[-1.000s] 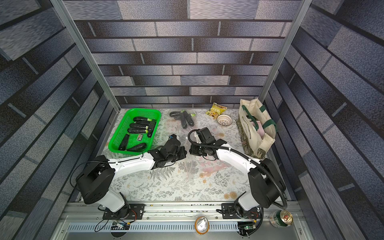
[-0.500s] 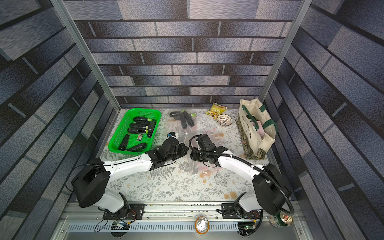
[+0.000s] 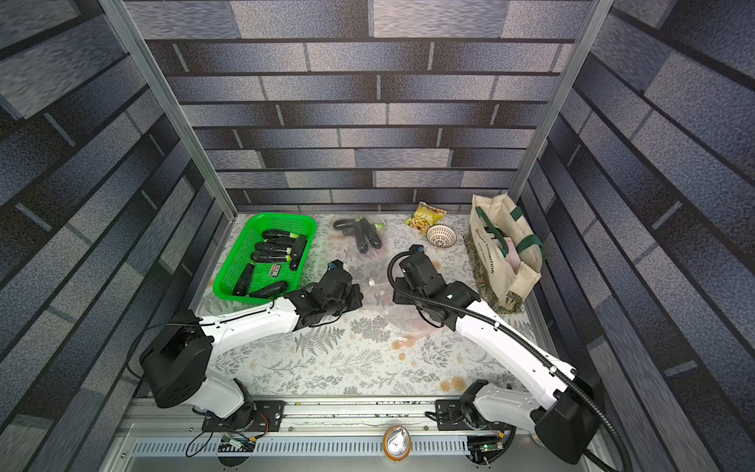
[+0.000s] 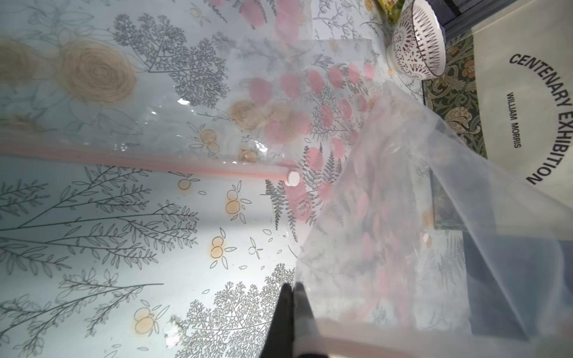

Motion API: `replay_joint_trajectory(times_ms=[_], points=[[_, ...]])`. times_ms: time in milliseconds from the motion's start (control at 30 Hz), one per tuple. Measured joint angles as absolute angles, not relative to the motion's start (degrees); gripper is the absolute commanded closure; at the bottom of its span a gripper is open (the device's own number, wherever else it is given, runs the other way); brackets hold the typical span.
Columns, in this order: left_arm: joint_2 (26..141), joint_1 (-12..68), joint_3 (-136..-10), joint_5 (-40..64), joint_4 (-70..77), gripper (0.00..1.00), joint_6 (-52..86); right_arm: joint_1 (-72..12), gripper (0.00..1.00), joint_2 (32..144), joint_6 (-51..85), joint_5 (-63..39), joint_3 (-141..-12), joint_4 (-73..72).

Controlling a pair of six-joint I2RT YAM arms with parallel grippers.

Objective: Place the eggplant in a zip-top bag and seal the zipper
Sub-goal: Open the zipper of the food storage bag at the center of the board.

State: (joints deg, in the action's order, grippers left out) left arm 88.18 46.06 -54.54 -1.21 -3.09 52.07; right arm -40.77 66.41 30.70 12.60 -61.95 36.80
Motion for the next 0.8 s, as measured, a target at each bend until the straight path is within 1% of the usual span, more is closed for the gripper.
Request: replay_joint_trajectory(times_ms=[167, 233, 333, 400, 467, 500, 667, 733, 800], points=[[91.07, 45.8, -60.97, -1.1, -3.44, 0.97, 48.73, -41.12, 1.0, 66.13, 29.04, 14.83, -66.87, 41.76], [93.36, 45.6, -62.67, -1.17, -3.51, 0.96, 47.22, -41.12, 1.0, 66.32, 29.32, 14.74, -66.76, 42.13], [97.45, 45.08, -64.75, -1.63, -5.52, 0.93, 44.75, -41.12, 1.0, 67.94, 30.85, 13.41, -64.27, 40.32], [99.7, 44.6, -65.28, -2.31, -7.46, 0.86, 43.27, -41.12, 1.0, 70.39, 32.32, 12.84, -61.06, 37.87], [101.14, 44.07, -65.28, -3.25, -9.89, 0.81, 42.06, -41.12, 1.0, 73.67, 33.69, 12.8, -58.65, 36.71], [101.54, 43.75, -65.25, -3.51, -10.92, 0.77, 41.71, -41.12, 1.0, 75.59, 34.39, 12.78, -57.63, 36.03], [100.77, 43.2, -65.1, -4.34, -13.56, 0.43, 40.29, -41.12, 1.0, 79.94, 36.12, 11.84, -56.16, 32.75], [98.61, 43.07, -64.62, -4.36, -14.39, 0.36, 40.27, -41.12, 1.0, 80.4, 36.4, 11.44, -56.16, 31.2], [94.87, 43.03, -64.1, -4.32, -15.55, 0.33, 40.05, -41.12, 1.0, 80.84, 36.49, 11.0, -56.16, 29.78]])
